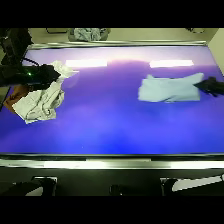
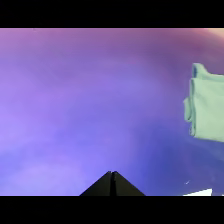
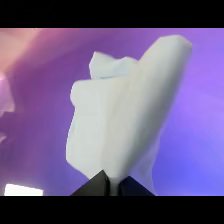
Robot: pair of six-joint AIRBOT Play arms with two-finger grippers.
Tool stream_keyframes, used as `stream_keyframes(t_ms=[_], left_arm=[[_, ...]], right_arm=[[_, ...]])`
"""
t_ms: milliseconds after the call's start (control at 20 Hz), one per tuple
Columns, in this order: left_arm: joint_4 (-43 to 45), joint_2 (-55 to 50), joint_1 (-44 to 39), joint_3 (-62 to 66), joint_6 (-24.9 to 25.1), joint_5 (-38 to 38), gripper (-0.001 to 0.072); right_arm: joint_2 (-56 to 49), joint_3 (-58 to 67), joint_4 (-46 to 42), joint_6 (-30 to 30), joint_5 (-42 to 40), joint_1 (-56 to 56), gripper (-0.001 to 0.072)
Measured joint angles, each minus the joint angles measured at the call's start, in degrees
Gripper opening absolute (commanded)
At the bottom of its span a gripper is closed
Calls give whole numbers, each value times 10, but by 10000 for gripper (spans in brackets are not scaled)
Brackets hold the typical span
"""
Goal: Fold the shirts.
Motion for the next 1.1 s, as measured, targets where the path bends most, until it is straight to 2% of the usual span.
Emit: stream_keyframes(t_ms=[300,550,700,900,1100], left_arm=[[0,0,0,0,0,-5,29],[-1,0,0,0,0,-13,30],[-5,0,0,0,0,-15,29],[-11,0,-4,0,0,-16,29],[-14,0,-10,0,0,-17,30]], right_arm=[[35,5,-163,37,94,-187,42],[65,-63,-326,66,146,-245,46],[102,-169,-388,91,135,-253,45],[159,-297,-427,118,82,-258,44],[188,-362,-452,130,49,-259,45]])
